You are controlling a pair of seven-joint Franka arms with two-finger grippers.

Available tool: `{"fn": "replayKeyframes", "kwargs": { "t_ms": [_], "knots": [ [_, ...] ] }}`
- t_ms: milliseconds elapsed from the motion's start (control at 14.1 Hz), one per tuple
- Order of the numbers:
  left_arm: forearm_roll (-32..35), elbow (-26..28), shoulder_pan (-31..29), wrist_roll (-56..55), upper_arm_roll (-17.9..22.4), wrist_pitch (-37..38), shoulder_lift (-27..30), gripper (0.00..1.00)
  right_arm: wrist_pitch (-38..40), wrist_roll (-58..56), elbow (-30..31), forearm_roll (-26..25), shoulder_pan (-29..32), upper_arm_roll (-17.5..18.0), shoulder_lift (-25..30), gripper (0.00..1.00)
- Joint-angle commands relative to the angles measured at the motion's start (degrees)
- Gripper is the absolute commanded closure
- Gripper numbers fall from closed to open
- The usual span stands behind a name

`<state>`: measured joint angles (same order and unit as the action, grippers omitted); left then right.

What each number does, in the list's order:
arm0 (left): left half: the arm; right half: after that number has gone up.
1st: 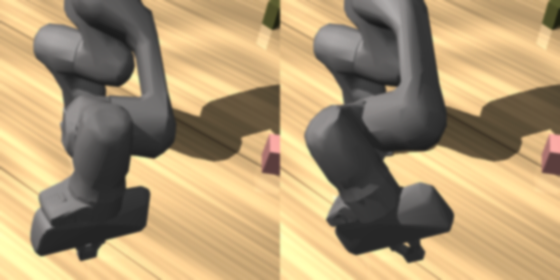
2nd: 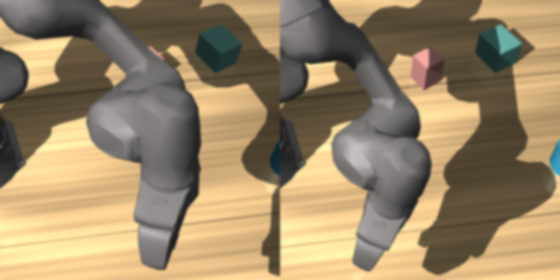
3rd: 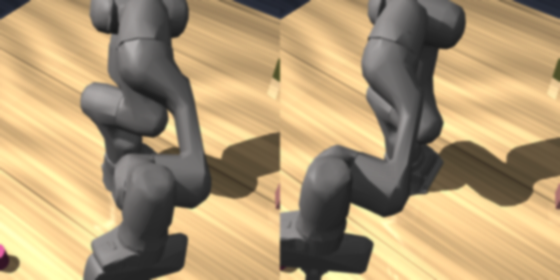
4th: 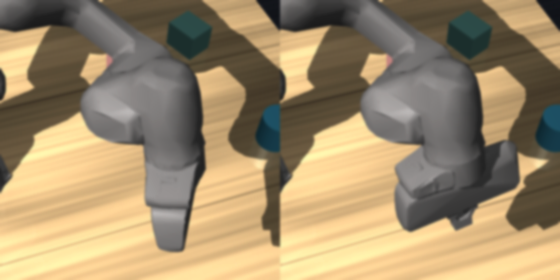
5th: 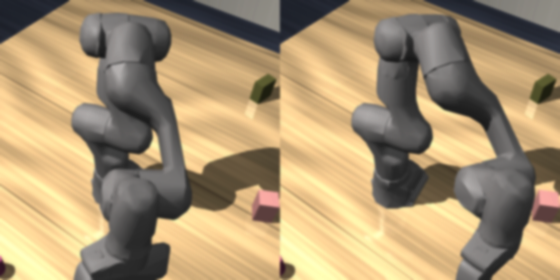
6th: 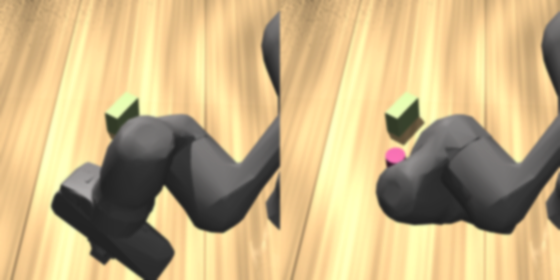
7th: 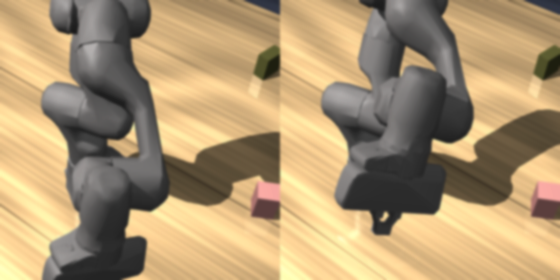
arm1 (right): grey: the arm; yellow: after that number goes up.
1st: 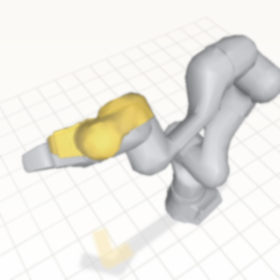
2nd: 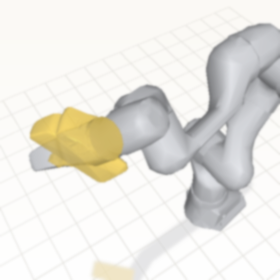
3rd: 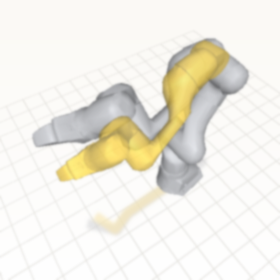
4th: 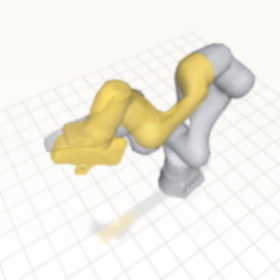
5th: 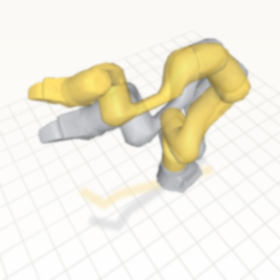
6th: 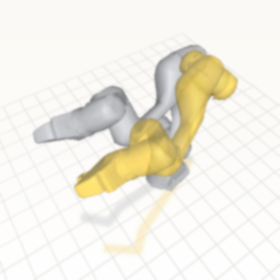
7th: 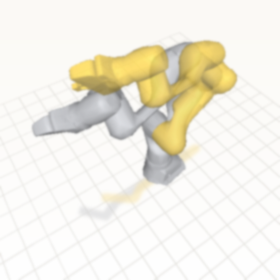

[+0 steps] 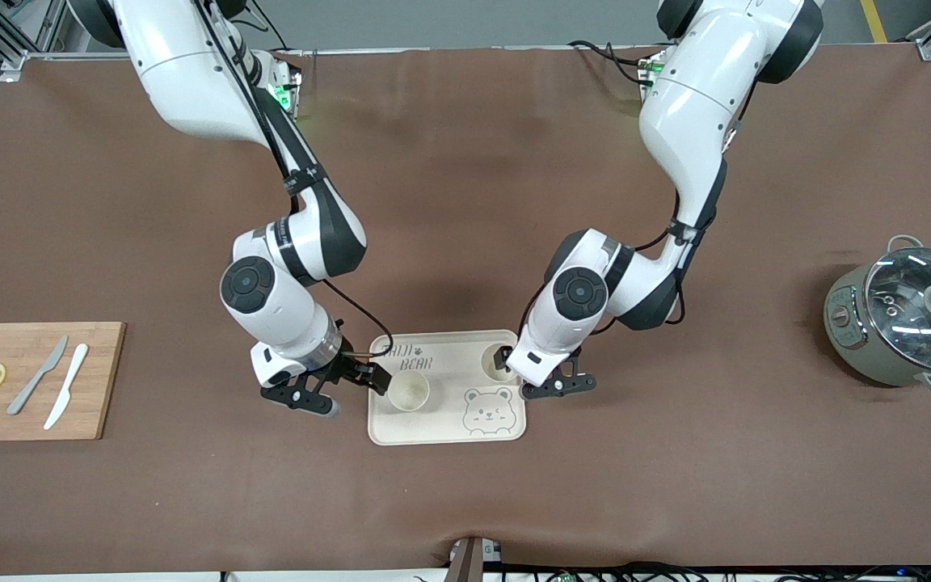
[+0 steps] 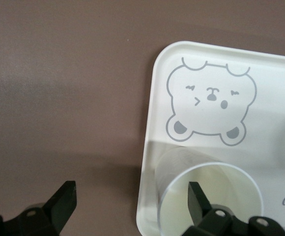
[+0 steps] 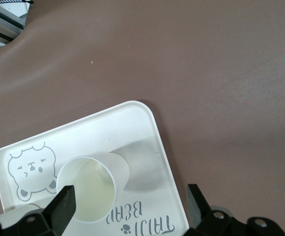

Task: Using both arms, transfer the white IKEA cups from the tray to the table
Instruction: 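Close the right gripper on one cup while the left gripper grasps the other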

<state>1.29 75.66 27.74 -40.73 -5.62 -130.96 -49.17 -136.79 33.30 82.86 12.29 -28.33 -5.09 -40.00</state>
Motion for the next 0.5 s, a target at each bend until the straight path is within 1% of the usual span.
{"fn": "replayKeyframes", "kwargs": {
  "t_ms": [0,71,142,213,426],
  "knots": [
    [1.2,-0.4,1.3,-1.9,0.6,-0.4,-0.1,0.45,0.1,1.9,-3.1,-1.1,-0.8,-0.6,-2.4,0.0],
    [1.2,-0.4,1.3,-1.9,0.6,-0.4,-0.1,0.67,-0.1,1.9,-3.5,-1.1,-0.9,-0.6,-3.0,0.0],
    [1.2,-0.4,1.4,-1.9,0.6,-0.4,-0.1,0.85,-1.0,1.9,-3.6,-1.2,-1.0,-0.6,-3.6,0.0],
    [1.2,-0.4,1.5,-1.8,0.6,-0.4,-0.1,1.0,-1.8,1.9,-3.6,-1.2,-1.0,-0.6,-4.2,0.0],
    [1.2,-0.4,1.6,-1.9,0.6,-0.4,-0.1,1.0,-3.0,1.9,-3.9,-1.2,-1.8,-0.7,-5.7,0.0]
  ]
}}
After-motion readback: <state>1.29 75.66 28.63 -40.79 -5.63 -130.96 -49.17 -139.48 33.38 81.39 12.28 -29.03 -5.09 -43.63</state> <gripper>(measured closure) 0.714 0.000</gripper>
